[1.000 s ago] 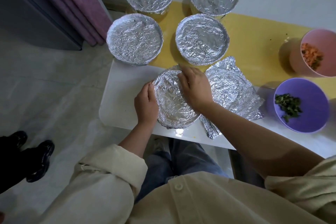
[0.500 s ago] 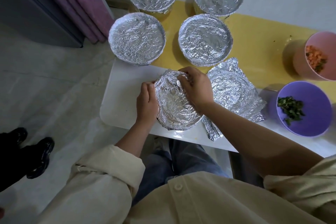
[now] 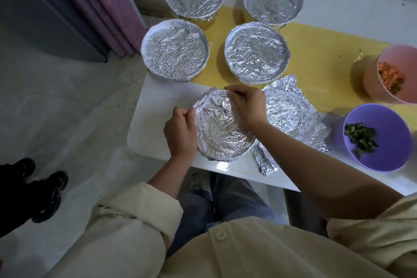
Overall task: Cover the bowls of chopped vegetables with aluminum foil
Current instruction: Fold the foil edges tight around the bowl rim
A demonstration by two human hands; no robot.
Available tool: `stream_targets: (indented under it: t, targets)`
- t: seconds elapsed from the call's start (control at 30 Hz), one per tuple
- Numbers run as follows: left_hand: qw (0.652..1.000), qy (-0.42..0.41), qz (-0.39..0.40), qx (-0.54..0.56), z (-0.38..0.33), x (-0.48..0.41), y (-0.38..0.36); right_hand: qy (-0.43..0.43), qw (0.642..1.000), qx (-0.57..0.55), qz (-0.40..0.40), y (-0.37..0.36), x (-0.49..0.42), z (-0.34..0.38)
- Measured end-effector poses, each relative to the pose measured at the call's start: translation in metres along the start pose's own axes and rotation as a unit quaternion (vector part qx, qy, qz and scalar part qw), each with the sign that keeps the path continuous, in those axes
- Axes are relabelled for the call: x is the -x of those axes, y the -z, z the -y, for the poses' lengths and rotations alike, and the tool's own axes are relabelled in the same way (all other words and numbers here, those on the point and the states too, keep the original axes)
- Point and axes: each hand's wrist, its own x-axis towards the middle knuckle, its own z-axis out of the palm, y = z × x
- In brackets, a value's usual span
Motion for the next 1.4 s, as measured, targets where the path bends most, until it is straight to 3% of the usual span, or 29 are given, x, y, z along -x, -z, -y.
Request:
stream_targets:
  t: [0.1, 0.23, 0.43, 0.63, 0.77, 0.97, 1.4]
  targets:
    - [0.999, -0.031, 0.027, -0.011, 0.003, -0.001, 0.002, 0.023, 0.999, 0.025, -0.002, 0.000, 0.001, 0.002]
    - [0.998, -0.032, 0.060, 0.008, 0.007, -0.003, 0.008, 0.181, 0.975, 0.127, -0.017, -0.003, 0.015, 0.008]
    - [0.998, 0.062, 0.025, 0.023, 0.010, 0.008, 0.024, 0.320, 0.931, 0.162, 0.059, -0.005, 0.053, 0.009]
    - [0.973, 0.154, 0.153, 0.081, 0.019, 0.033, 0.029, 0.320, 0.910, 0.248, 0.092, -0.004, 0.097, -0.001]
    - [0.973, 0.168, 0.121, 0.103, 0.010, 0.041, 0.029, 0.328, 0.874, 0.347, 0.087, -0.010, 0.116, -0.015]
    - [0.977, 0.169, 0.102, 0.078, 0.005, 0.037, 0.026, 0.340, 0.880, 0.330, 0.038, -0.018, 0.130, -0.023]
    - [0.946, 0.180, 0.152, 0.221, 0.016, 0.038, 0.031, 0.349, 0.899, 0.264, -0.017, -0.023, 0.127, -0.025]
